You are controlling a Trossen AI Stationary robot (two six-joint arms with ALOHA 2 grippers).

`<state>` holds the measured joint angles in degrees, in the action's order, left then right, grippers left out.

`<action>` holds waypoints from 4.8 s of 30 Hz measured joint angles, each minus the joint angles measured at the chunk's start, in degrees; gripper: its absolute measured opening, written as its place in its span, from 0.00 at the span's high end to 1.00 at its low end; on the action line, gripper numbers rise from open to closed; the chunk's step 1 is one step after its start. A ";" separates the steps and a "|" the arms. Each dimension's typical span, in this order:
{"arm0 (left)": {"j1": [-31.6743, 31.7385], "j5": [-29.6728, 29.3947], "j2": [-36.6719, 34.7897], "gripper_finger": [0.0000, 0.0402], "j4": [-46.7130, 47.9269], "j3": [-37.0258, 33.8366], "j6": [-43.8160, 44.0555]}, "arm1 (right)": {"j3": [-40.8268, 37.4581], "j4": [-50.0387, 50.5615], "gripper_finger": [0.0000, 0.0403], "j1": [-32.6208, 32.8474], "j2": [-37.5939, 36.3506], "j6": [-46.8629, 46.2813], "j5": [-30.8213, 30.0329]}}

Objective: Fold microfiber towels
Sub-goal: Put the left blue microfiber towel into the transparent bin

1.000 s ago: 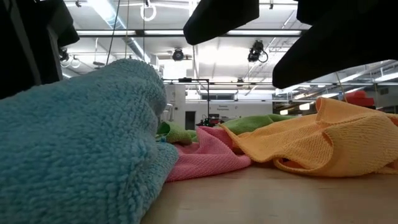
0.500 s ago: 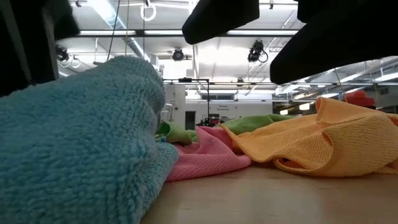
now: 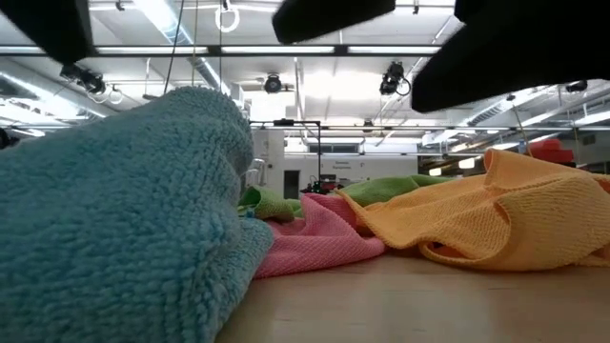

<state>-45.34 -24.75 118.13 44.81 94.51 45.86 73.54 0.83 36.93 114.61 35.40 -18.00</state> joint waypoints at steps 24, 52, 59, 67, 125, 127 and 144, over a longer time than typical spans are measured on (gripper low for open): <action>3.64 -0.53 -0.07 0.66 -6.35 -13.50 7.22 | 3.04 -6.54 0.29 -1.25 10.21 30.58 -11.64; 3.62 -0.68 0.35 0.67 -5.60 -13.54 9.47 | 3.82 -10.05 0.43 -4.31 13.38 37.21 0.24; 3.62 -0.67 0.37 0.67 -6.54 -13.46 9.26 | 3.78 -9.79 0.60 -4.33 13.42 33.17 0.53; 1.51 -2.06 0.17 0.67 3.07 -4.53 6.02 | 3.74 -9.76 0.81 -4.30 13.42 25.52 1.61; 1.26 -11.09 2.68 0.12 0.16 -1.37 -3.05 | 3.43 3.22 0.90 -9.88 2.24 -18.34 14.43; 1.47 -11.03 3.55 0.12 0.30 -1.34 -3.29 | 3.54 2.12 0.90 -10.35 1.70 -19.20 14.42; 4.67 -11.74 5.22 0.29 3.79 -1.37 -1.37 | 3.50 2.15 0.90 -10.91 1.29 -20.97 16.48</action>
<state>-40.66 -36.49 123.35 48.60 93.14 44.49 77.03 2.98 26.02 115.90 14.43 -1.51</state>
